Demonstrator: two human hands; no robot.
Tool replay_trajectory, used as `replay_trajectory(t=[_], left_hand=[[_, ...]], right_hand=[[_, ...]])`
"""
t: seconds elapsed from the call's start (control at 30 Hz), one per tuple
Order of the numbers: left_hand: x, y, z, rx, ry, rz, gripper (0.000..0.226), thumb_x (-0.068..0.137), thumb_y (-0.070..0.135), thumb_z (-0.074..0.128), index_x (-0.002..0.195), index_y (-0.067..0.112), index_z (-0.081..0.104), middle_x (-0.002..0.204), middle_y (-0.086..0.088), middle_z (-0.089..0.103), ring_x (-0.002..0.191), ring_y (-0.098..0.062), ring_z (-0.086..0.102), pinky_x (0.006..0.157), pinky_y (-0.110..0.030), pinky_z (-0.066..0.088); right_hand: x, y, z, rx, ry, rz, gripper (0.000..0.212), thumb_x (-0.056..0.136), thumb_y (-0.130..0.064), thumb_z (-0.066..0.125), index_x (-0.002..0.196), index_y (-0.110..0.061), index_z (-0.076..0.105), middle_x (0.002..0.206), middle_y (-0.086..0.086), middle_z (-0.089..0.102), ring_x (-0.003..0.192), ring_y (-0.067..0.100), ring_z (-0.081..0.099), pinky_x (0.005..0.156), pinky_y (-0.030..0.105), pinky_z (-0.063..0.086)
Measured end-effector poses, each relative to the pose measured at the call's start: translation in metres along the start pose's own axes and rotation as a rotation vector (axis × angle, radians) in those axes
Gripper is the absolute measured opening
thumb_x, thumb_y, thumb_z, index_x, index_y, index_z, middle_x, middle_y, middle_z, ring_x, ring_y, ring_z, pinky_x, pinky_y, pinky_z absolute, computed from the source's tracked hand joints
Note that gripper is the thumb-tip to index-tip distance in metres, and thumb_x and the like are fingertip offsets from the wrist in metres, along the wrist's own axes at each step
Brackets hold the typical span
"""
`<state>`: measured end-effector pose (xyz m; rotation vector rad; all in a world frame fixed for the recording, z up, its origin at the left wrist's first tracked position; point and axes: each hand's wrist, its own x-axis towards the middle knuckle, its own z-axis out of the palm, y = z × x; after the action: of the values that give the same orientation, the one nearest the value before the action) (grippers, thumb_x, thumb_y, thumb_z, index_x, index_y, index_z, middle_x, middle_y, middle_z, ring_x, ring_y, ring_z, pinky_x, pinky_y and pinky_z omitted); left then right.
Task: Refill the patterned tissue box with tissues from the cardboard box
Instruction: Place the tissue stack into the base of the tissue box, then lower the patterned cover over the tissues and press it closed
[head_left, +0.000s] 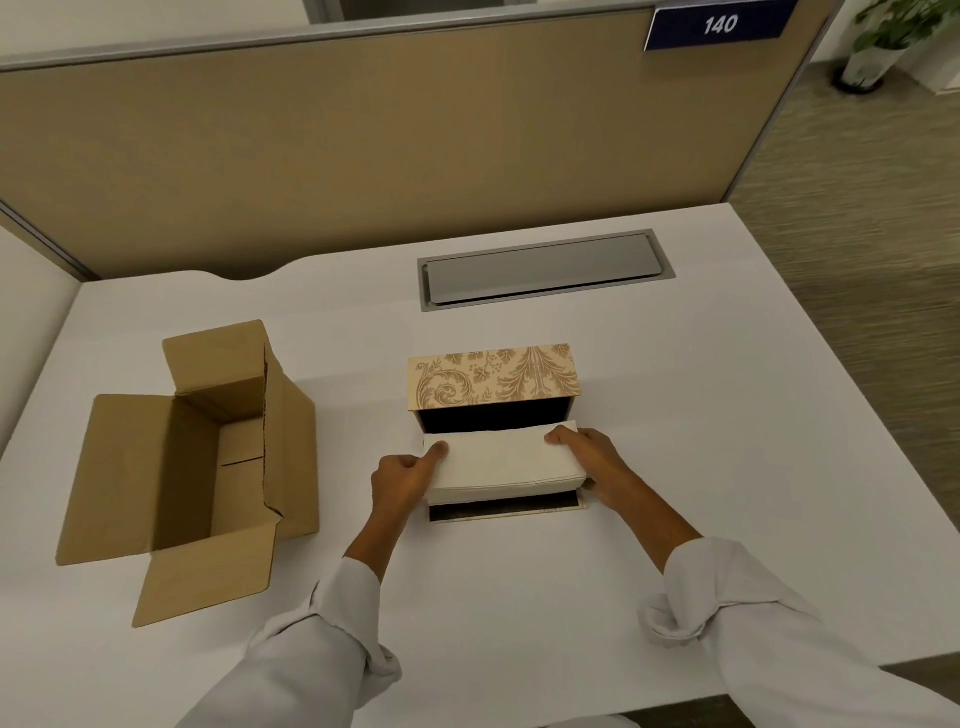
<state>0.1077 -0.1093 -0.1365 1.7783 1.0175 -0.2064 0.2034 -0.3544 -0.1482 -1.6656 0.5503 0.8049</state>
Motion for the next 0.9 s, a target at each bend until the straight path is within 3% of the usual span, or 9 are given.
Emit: replay_trajectory(t=[0.1,0.23,0.33,0.4,0.5,0.63,0.7,0.77,0.9], left_hand=[[-0.008,-0.002,0.004,0.192,0.102,0.142,0.059,0.083,0.054,0.066,0.114,0.004,0.063,0.112,-0.015,0.068,0.103,-0.032,0.064,0.088,-0.045,0.055],[-0.030,-0.004,0.009,0.442,0.347,0.633,0.048,0.083,0.039,0.070,0.117,0.008,0.056,0.120,-0.014,0.060,0.106,-0.030,0.057,0.086,-0.044,0.052],[-0.051,-0.001,0.026,0.581,0.272,1.040,0.032,0.084,0.024,0.067,0.109,0.005,0.060,0.113,-0.016,0.064,0.103,-0.032,0.058,0.085,-0.044,0.050],[-0.065,-0.002,0.042,0.719,0.141,1.151,0.034,0.086,0.023,0.063,0.114,0.006,0.060,0.119,-0.017,0.064,0.110,-0.035,0.058,0.089,-0.050,0.051],[-0.078,-0.008,0.059,0.876,0.035,1.069,0.047,0.090,0.028,0.060,0.134,0.012,0.053,0.138,-0.019,0.055,0.124,-0.039,0.053,0.102,-0.055,0.047],[-0.081,-0.012,0.066,1.004,-0.044,0.934,0.052,0.097,0.034,0.044,0.146,0.021,0.036,0.154,-0.018,0.035,0.140,-0.039,0.033,0.116,-0.055,0.028],[-0.079,-0.011,0.068,1.014,-0.058,0.908,0.051,0.097,0.035,0.042,0.146,0.022,0.033,0.156,-0.017,0.032,0.141,-0.038,0.030,0.117,-0.054,0.025],[-0.077,-0.009,0.070,1.013,-0.062,0.891,0.051,0.096,0.035,0.043,0.145,0.023,0.033,0.155,-0.016,0.032,0.140,-0.038,0.029,0.117,-0.054,0.025],[-0.076,-0.009,0.074,0.996,-0.055,0.868,0.051,0.094,0.034,0.049,0.143,0.024,0.037,0.153,-0.016,0.036,0.139,-0.039,0.033,0.116,-0.056,0.027]], right_hand=[[0.000,0.002,0.003,-0.047,0.071,-0.022,0.064,0.075,-0.038,0.077,0.130,-0.013,0.055,0.119,0.011,0.064,0.104,0.027,0.062,0.077,0.037,0.057],[-0.001,0.004,0.008,-0.140,0.172,-0.084,0.071,0.076,-0.043,0.075,0.136,-0.014,0.051,0.123,0.008,0.061,0.108,0.026,0.060,0.084,0.037,0.055],[-0.003,0.004,0.009,-0.168,0.199,-0.120,0.070,0.078,-0.043,0.075,0.137,-0.014,0.049,0.127,0.009,0.060,0.108,0.026,0.059,0.084,0.036,0.055],[-0.004,0.005,0.009,-0.182,0.212,-0.139,0.068,0.079,-0.043,0.075,0.136,-0.014,0.049,0.128,0.010,0.061,0.103,0.024,0.058,0.077,0.032,0.053],[-0.006,0.006,0.009,-0.193,0.228,-0.159,0.066,0.080,-0.041,0.077,0.133,-0.015,0.050,0.127,0.009,0.062,0.097,0.021,0.058,0.060,0.022,0.046],[-0.018,-0.002,0.005,-0.314,0.271,-0.219,0.079,0.075,-0.044,0.082,0.138,-0.012,0.047,0.133,0.009,0.059,0.113,0.026,0.059,0.081,0.027,0.051],[-0.031,-0.012,-0.002,-0.348,0.381,-0.382,0.077,0.069,-0.047,0.087,0.130,-0.013,0.053,0.122,0.006,0.063,0.109,0.025,0.063,0.085,0.031,0.053],[-0.041,-0.030,-0.007,-0.337,0.485,-0.662,0.059,0.068,-0.044,0.088,0.113,-0.017,0.060,0.102,-0.001,0.065,0.091,0.016,0.064,0.076,0.026,0.055],[-0.039,-0.093,0.010,-0.496,0.337,-0.999,0.036,0.077,-0.041,0.080,0.105,-0.024,0.064,0.097,-0.013,0.065,0.082,0.002,0.062,0.071,0.007,0.045]])
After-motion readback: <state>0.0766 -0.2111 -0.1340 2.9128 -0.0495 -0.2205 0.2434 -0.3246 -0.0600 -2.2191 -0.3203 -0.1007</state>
